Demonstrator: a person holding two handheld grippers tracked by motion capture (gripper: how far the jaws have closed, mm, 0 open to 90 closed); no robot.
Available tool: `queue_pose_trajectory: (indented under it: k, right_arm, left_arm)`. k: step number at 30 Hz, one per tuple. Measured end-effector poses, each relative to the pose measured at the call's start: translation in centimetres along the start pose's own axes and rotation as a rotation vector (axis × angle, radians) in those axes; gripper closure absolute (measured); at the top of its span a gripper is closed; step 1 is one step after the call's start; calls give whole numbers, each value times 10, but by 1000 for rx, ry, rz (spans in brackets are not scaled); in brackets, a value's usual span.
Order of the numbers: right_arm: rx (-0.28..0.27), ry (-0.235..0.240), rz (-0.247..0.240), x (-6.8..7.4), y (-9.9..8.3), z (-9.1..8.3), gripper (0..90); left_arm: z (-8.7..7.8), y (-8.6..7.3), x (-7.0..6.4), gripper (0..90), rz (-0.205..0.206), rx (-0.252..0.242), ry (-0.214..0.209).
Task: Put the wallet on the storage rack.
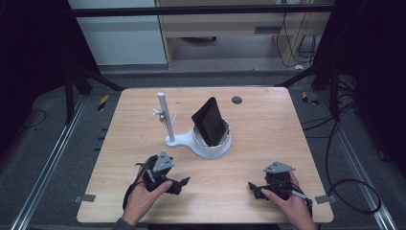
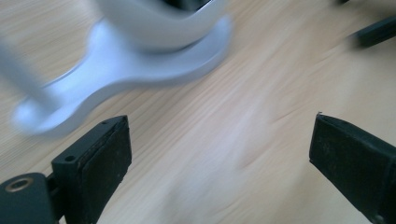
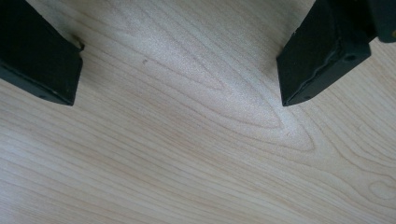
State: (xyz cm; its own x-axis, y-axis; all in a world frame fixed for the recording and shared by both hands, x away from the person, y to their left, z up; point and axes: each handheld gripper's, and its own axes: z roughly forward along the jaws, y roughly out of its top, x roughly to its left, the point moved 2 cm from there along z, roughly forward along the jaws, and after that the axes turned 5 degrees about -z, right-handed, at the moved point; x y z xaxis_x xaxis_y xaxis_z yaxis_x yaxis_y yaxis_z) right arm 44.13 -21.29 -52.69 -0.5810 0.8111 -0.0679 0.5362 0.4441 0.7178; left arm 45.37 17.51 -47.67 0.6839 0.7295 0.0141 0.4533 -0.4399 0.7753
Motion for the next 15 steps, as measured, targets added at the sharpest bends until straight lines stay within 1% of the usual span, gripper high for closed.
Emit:
queue_pose_trajectory:
  k: [1,2,3,4,5,6,7,8,9,10,11,12,14,15]
  right_arm:
    - [-1,5,-6,-1,0,0,3]
    - [-3,7,-11,-3,1,1,3]
    - [-3,7,-11,-3,1,1,3]
    - [-2,5,-6,-4,1,2,3]
    - [-1,0,-1,-7,3,3,3]
    - [-1,-4,1,-8,3,5,3]
    - [0,-5,4,-10,4,5,3]
    - [-1,-11,6,-11,5,6,4]
    - [-1,-12,10,-11,5,7,4]
    - [-1,-12,17,-11,6,7,4]
    - [-1,-14,18,-11,6,8,4]
    - [-1,-14,18,-11,6,8,4]
    - [-1,-15,19,-11,6,7,4]
    - [-2,-18,15,-11,6,7,4]
  left_arm:
    - [1,-6,6,66,-18,2,10]
    - [1,-15,18,68,-55,22,26]
    - [1,-15,18,68,-55,22,26]
    - [1,-19,27,68,-59,34,54]
    - [1,-23,34,68,-71,37,80]
    - [1,-26,41,68,-95,37,95]
    - [1,-29,48,68,-123,35,100]
    - [1,-32,54,68,-140,41,107]
    - [1,-35,59,68,-152,47,124]
    - [1,-38,64,69,-150,56,149]
    - [3,-41,70,68,-154,72,162]
    - [3,-41,70,68,-154,72,162]
    - [7,-46,75,68,-181,100,161]
    - [9,-47,77,68,-187,110,159]
